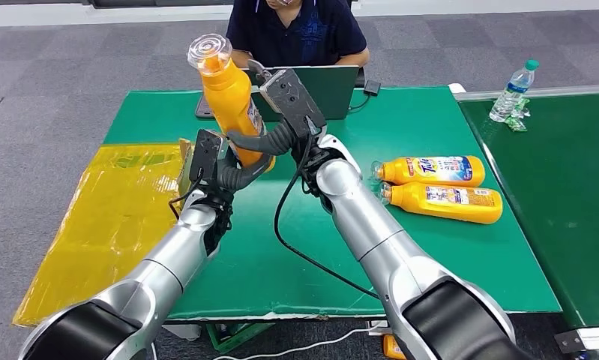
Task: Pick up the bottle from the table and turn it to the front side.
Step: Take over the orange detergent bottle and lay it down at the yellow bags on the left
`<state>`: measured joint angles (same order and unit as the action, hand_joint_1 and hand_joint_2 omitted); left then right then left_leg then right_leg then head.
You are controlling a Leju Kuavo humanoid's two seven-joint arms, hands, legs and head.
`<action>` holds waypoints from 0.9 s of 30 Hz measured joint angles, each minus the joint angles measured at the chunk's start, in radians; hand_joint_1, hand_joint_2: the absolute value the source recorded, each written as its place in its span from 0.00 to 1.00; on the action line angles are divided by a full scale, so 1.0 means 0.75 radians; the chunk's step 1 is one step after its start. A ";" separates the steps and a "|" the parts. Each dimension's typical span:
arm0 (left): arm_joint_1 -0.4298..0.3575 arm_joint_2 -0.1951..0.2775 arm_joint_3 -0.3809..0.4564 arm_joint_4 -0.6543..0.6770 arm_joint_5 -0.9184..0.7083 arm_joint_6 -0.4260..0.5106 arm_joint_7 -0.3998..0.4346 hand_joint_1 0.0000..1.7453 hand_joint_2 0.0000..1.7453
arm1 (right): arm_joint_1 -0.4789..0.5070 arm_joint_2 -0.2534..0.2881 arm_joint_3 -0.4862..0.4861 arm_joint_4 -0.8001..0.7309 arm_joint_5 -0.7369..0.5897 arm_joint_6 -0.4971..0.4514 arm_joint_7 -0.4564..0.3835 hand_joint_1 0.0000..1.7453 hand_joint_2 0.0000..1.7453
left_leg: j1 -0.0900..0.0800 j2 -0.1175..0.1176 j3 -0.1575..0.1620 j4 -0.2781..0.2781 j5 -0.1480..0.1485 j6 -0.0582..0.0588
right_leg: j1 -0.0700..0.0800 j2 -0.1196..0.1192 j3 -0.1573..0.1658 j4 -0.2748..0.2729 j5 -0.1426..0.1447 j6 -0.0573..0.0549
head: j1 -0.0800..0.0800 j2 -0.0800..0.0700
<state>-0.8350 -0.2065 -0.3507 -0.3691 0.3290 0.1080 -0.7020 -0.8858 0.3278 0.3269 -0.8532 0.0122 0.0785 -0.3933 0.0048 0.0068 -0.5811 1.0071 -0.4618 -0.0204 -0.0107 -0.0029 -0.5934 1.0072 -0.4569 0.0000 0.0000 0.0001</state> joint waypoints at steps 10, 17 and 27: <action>-0.038 0.059 0.053 -0.027 -0.234 0.151 0.004 1.00 1.00 | 0.042 -0.017 -0.003 -0.033 0.004 0.002 0.000 0.00 1.00 | 0.001 0.000 0.000 0.000 0.000 0.000 | 0.001 0.000 0.000 0.000 0.000 0.000 | 0.000 0.000; -0.063 0.099 0.060 -0.036 -0.338 0.221 0.016 1.00 1.00 | 0.057 -0.028 -0.005 -0.048 0.003 0.008 -0.006 0.00 1.00 | 0.001 0.000 0.000 0.000 0.000 0.000 | 0.000 0.000 0.000 0.000 0.000 0.000 | 0.000 0.000; -0.089 0.160 0.061 -0.054 -0.526 0.328 0.046 1.00 1.00 | 0.074 -0.048 -0.006 -0.060 0.009 0.022 -0.021 0.00 1.00 | 0.001 0.001 0.000 0.000 0.000 0.000 | 0.001 0.001 0.000 0.000 0.000 0.000 | 0.000 0.000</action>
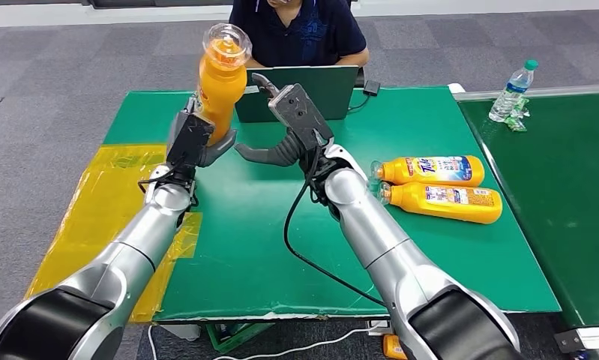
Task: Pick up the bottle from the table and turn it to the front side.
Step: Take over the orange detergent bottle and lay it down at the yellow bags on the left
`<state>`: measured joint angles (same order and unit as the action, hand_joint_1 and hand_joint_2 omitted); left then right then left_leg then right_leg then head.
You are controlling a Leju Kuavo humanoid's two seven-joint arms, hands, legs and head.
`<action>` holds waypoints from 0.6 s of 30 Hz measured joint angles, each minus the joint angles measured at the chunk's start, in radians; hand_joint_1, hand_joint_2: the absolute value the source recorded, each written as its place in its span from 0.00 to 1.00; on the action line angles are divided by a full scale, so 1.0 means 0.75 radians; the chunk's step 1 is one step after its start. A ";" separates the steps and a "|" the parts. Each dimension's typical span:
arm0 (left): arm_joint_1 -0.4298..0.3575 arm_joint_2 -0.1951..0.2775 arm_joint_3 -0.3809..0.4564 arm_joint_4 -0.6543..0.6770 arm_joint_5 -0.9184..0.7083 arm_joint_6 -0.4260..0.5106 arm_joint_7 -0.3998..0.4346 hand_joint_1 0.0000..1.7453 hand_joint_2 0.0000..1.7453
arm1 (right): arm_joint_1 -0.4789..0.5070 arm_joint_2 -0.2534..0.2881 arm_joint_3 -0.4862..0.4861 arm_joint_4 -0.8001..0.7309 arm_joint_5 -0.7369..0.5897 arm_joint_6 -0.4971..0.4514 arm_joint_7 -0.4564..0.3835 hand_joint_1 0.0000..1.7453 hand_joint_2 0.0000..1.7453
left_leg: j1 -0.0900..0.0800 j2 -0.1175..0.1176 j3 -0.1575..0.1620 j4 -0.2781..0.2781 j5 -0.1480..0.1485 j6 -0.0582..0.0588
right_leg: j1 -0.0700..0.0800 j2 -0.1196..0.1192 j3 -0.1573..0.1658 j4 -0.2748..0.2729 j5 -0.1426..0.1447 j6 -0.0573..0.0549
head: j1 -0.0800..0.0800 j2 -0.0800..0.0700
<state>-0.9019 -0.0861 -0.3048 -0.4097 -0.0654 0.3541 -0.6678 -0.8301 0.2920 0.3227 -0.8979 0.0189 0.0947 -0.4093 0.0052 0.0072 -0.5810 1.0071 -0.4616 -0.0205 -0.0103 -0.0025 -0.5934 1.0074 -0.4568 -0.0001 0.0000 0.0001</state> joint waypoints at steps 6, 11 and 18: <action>-0.016 0.042 0.000 -0.014 -0.137 0.063 0.041 1.00 1.00 | 0.023 -0.019 0.000 -0.006 0.003 0.004 -0.009 0.00 1.00 | 0.000 0.000 0.000 0.000 0.000 0.000 | 0.000 0.000 0.000 0.000 0.000 0.000 | 0.000 0.000; -0.026 0.100 0.000 -0.026 -0.419 0.160 0.136 1.00 1.00 | 0.041 -0.038 0.000 -0.018 0.004 0.000 -0.019 0.00 1.00 | 0.000 0.000 0.000 0.000 0.000 0.000 | 0.000 0.001 0.000 0.000 0.000 0.000 | 0.000 0.000; -0.089 0.242 -0.026 -0.020 -0.941 0.220 0.384 1.00 1.00 | 0.074 -0.073 -0.003 -0.031 0.016 0.000 -0.024 0.00 1.00 | 0.002 0.001 0.000 0.000 0.001 -0.002 | 0.002 0.001 -0.001 0.000 0.001 -0.001 | 0.000 0.000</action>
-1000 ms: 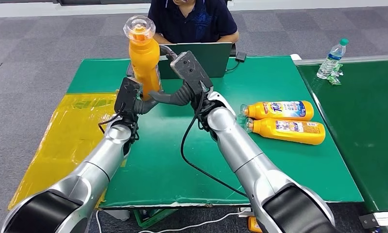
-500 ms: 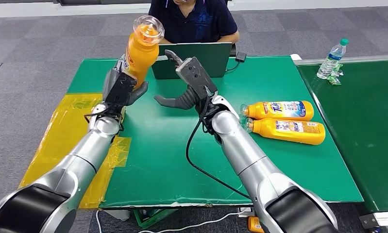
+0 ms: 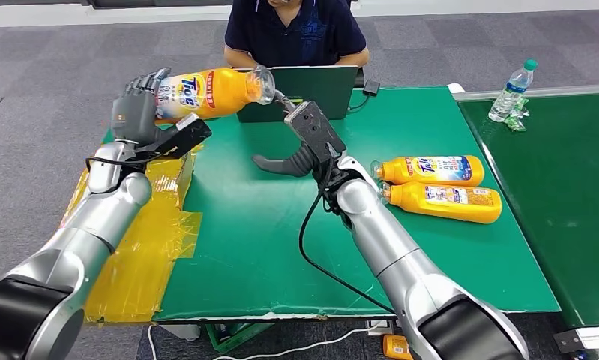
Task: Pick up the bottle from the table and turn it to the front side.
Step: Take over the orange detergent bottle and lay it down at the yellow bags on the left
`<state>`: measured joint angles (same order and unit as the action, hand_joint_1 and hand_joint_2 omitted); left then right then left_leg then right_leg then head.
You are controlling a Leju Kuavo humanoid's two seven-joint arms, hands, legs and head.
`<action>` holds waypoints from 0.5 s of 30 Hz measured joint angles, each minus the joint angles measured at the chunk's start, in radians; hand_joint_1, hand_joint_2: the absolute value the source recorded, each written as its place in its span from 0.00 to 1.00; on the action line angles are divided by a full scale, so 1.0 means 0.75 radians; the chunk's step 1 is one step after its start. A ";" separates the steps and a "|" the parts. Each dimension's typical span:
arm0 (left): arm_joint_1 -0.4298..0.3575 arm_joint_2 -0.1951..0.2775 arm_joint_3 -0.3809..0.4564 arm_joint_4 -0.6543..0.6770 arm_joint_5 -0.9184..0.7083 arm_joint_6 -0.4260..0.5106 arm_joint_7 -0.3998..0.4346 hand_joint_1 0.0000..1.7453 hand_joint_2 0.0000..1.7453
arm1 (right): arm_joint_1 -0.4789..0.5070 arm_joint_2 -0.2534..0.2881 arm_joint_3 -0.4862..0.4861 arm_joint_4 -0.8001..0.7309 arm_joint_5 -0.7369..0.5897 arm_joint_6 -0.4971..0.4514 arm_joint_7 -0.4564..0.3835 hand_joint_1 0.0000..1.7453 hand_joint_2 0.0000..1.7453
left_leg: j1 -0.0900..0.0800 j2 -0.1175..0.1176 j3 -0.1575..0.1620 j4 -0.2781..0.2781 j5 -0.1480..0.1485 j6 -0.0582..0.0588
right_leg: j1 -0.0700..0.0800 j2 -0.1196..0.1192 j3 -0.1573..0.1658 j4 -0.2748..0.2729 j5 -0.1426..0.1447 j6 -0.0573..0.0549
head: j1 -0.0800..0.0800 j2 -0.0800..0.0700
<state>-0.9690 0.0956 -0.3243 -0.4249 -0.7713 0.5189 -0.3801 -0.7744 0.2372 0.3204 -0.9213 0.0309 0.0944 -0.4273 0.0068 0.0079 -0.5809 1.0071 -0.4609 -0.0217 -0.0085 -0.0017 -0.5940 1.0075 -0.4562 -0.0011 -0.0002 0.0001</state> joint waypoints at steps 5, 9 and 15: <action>-0.020 0.109 -0.054 0.027 -0.286 -0.032 0.148 1.00 1.00 | 0.031 -0.025 -0.024 -0.017 0.018 0.006 -0.003 0.00 1.00 | 0.000 0.001 0.000 0.000 0.000 -0.001 | 0.000 0.001 0.000 0.000 0.000 0.000 | 0.000 0.000; -0.020 0.159 -0.086 0.048 -0.344 -0.044 0.177 1.00 1.00 | 0.048 -0.040 -0.040 -0.025 0.025 0.009 -0.003 0.00 1.00 | 0.000 0.000 0.000 0.000 0.000 -0.001 | 0.000 0.001 -0.001 0.000 0.000 0.000 | 0.000 0.000; -0.021 0.186 -0.106 0.066 -0.371 -0.050 0.194 1.00 1.00 | 0.057 -0.047 -0.049 -0.034 0.028 0.010 -0.003 0.00 1.00 | 0.000 0.000 0.000 0.000 0.000 -0.001 | 0.000 0.001 0.000 0.000 0.000 0.000 | 0.000 0.000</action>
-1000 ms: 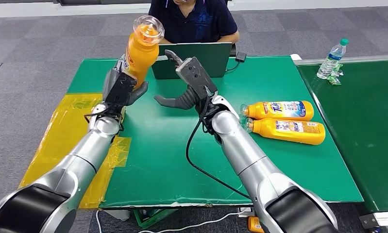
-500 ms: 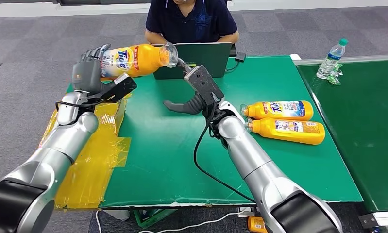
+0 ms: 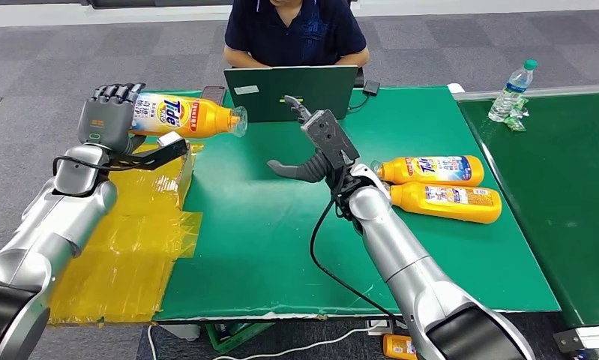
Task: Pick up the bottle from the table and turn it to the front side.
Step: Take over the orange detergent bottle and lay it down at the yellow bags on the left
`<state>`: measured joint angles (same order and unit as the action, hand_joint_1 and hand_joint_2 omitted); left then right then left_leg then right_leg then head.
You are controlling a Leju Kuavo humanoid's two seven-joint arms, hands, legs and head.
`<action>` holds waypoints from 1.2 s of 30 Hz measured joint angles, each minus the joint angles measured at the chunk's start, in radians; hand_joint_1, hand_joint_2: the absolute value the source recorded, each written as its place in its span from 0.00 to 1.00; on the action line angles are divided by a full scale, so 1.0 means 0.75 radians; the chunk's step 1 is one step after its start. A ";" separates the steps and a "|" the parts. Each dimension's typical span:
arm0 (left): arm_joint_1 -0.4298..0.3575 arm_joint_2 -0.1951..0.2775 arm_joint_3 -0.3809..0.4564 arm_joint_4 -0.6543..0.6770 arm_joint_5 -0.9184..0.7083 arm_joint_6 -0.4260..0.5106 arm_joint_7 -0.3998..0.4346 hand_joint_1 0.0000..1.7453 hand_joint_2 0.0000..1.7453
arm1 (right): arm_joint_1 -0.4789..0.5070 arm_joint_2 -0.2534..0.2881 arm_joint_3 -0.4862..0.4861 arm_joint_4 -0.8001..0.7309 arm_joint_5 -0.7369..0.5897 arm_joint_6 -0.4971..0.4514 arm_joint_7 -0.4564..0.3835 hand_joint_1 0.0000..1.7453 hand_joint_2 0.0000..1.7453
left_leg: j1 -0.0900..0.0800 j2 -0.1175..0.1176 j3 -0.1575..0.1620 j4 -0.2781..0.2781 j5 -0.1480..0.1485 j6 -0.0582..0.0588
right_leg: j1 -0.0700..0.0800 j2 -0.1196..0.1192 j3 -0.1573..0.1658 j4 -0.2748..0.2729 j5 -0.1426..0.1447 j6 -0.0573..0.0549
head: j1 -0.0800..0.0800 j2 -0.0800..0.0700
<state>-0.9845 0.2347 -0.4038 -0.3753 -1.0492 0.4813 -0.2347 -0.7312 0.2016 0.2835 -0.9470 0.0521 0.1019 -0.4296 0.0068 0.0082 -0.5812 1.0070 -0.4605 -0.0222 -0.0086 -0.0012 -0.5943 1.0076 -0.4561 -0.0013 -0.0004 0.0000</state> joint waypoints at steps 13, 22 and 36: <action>0.047 0.140 -0.013 0.041 -0.098 -0.048 0.047 1.00 1.00 | 0.133 -0.049 -0.038 -0.071 0.053 0.072 -0.027 0.00 1.00 | 0.002 0.001 0.000 0.000 0.000 0.000 | 0.001 0.000 0.000 0.000 -0.001 -0.001 | 0.000 0.000; 0.192 0.213 0.068 0.046 -0.067 -0.064 -0.052 1.00 1.00 | 0.342 -0.125 -0.079 -0.142 0.097 0.083 -0.065 0.00 1.00 | 0.001 0.000 -0.001 0.000 -0.001 0.000 | 0.001 0.000 -0.001 0.000 -0.001 -0.001 | 0.000 0.000; 0.466 0.258 0.221 0.045 -0.092 -0.183 -0.212 1.00 1.00 | 0.420 -0.174 -0.173 -0.057 0.094 0.087 -0.115 0.00 1.00 | 0.002 0.003 -0.001 0.000 -0.001 0.000 | 0.001 0.002 -0.002 0.000 -0.001 -0.001 | 0.000 0.000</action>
<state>-0.6353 0.4281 -0.2383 -0.3417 -1.1184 0.3443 -0.3934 -0.4163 0.0712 0.1537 -0.9900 0.1227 0.1674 -0.5161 0.0083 0.0102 -0.5817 1.0067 -0.4611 -0.0222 -0.0079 0.0000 -0.5955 1.0073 -0.4566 -0.0019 -0.0005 0.0001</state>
